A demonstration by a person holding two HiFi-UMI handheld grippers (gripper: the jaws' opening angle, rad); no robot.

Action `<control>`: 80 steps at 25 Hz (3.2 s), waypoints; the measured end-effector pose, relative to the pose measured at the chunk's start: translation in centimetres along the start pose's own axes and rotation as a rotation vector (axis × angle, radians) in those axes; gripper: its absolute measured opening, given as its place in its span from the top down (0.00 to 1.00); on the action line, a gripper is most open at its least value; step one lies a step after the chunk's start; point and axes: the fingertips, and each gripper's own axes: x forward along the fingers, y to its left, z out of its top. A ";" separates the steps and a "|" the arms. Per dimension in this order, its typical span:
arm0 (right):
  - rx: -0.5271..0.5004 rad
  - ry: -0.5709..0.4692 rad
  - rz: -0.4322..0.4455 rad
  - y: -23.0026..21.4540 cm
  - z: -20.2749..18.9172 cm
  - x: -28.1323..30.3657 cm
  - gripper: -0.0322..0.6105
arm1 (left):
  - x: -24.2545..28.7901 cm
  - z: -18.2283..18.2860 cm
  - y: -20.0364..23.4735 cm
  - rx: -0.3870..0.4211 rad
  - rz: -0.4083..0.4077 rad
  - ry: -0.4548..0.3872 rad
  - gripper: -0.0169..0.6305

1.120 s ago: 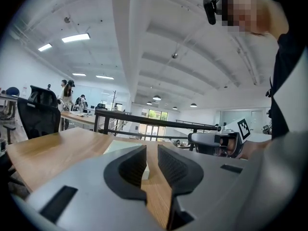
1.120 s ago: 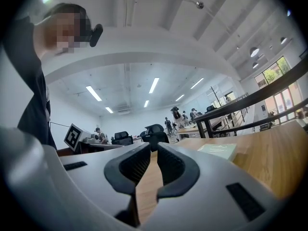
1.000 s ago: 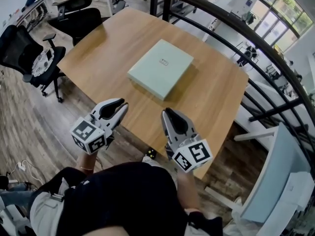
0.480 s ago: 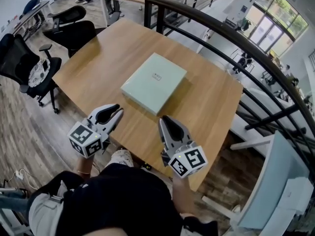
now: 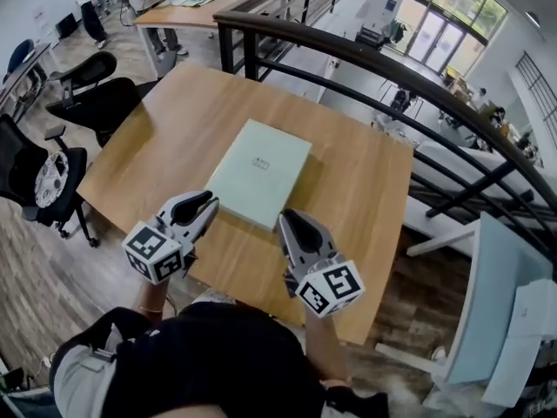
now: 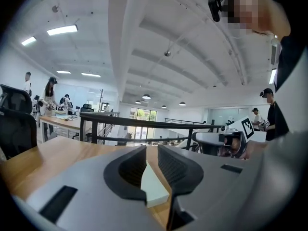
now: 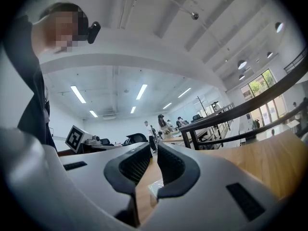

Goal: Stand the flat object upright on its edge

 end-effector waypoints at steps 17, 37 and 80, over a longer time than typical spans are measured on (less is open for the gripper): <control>0.000 0.005 -0.235 -4.9 -1.1 5.6 0.90 | 6.3 0.0 8.1 0.028 -0.176 0.055 0.88; 0.045 0.127 -0.408 -12.1 -5.0 10.3 0.90 | 12.6 -4.0 17.5 -0.077 -0.191 0.148 0.79; 0.331 0.455 -0.511 -28.2 -18.8 14.5 0.59 | 25.0 -16.4 25.3 -0.276 -0.167 0.475 0.58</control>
